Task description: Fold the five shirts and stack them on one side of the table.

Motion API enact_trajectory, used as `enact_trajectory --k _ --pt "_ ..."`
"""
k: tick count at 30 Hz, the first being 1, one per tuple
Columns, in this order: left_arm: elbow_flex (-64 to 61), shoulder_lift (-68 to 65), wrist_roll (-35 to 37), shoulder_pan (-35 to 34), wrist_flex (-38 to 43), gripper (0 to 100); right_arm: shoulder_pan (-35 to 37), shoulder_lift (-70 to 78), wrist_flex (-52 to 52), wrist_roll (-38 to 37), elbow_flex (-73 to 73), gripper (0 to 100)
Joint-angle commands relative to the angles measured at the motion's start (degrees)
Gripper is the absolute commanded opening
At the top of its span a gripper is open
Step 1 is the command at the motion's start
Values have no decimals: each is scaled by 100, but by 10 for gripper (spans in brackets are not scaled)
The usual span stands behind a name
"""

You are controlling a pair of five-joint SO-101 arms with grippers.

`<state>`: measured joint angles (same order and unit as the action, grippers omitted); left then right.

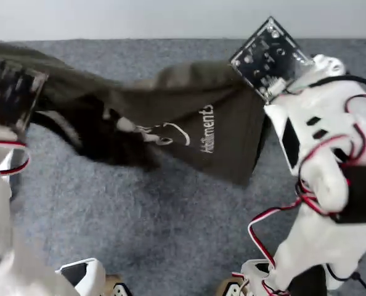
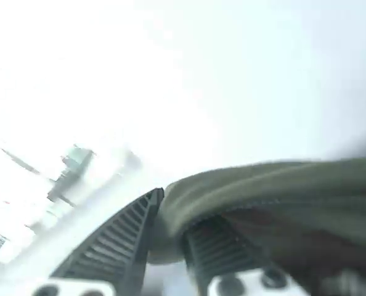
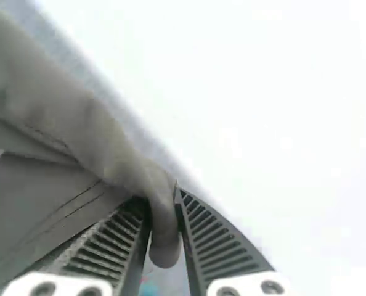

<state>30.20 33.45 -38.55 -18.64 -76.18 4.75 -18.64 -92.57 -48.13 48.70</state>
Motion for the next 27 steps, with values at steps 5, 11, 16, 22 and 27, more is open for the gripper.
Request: enact_trajectory --k 5,11,16,22,27 --pt "787 62 18 -35 1152 14 -453 -66 848 -352 712 9" --pt "769 62 -466 -35 958 14 -945 -75 1288 -396 932 9" --pt "804 79 -774 -26 747 14 -945 -75 954 -1002 1073 9" --pt "804 237 -774 -26 747 14 -936 -31 -22 -1266 1073 9" --pt "787 466 -774 -26 738 14 -927 -66 -523 -1248 1073 9"
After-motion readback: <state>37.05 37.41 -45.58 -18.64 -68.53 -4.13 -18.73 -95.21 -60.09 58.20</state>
